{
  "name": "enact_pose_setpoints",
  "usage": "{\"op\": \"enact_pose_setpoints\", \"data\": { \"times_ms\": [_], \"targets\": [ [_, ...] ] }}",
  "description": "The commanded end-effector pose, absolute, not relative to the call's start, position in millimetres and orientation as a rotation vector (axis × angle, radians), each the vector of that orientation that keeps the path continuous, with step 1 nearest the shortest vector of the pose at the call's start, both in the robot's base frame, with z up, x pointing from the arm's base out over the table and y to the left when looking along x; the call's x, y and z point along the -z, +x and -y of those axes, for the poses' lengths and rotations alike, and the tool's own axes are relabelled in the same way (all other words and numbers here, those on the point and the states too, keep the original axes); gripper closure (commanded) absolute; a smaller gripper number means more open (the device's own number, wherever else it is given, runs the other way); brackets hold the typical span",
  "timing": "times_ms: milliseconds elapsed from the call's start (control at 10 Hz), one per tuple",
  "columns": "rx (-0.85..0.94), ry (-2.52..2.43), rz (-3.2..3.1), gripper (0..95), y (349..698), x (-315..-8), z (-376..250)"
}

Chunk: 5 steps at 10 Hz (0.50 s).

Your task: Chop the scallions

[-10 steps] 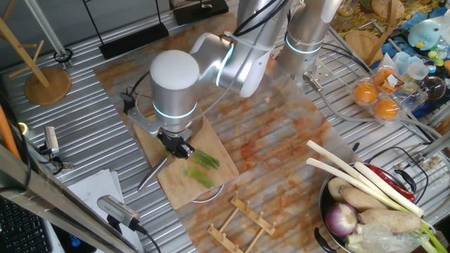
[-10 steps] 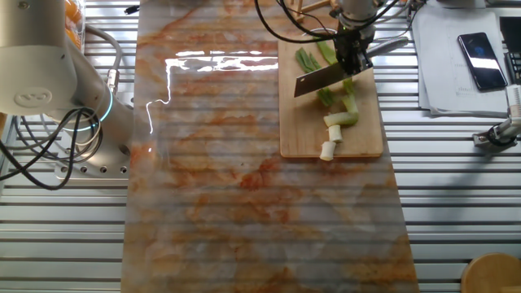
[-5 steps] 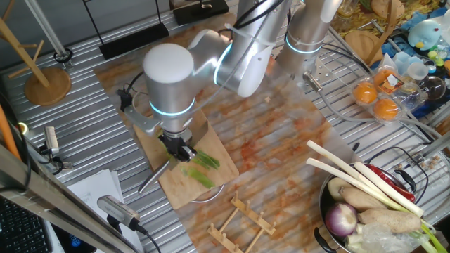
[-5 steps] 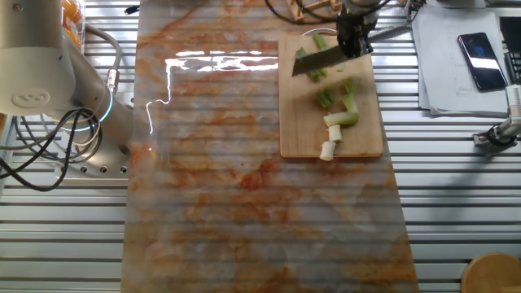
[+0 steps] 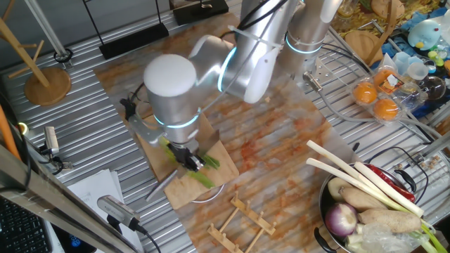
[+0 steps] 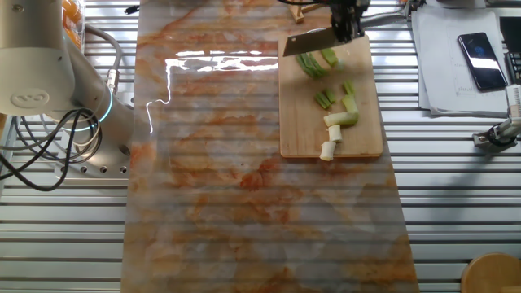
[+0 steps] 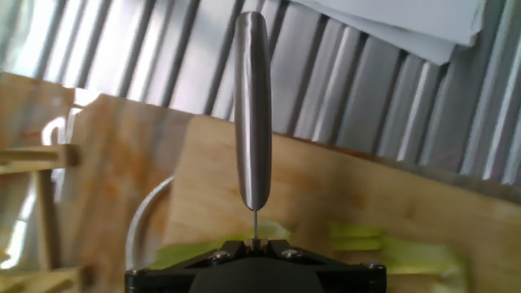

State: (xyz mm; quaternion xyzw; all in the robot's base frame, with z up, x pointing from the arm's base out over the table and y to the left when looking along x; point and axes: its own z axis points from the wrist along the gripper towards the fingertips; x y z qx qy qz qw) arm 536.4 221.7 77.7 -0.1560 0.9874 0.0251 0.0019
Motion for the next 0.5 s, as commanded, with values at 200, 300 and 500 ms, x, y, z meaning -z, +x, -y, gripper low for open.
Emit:
{"op": "enact_pose_setpoints", "data": {
  "times_ms": [200, 300, 500],
  "targets": [
    [-0.094, -0.529, -3.122, 95.0, 530.6, -73.9, -232.5],
    [-0.097, -0.540, -3.123, 95.0, 527.7, -72.0, -234.3],
    [-0.112, -0.604, -3.159, 95.0, 523.4, -69.6, -233.7]
  ]
}}
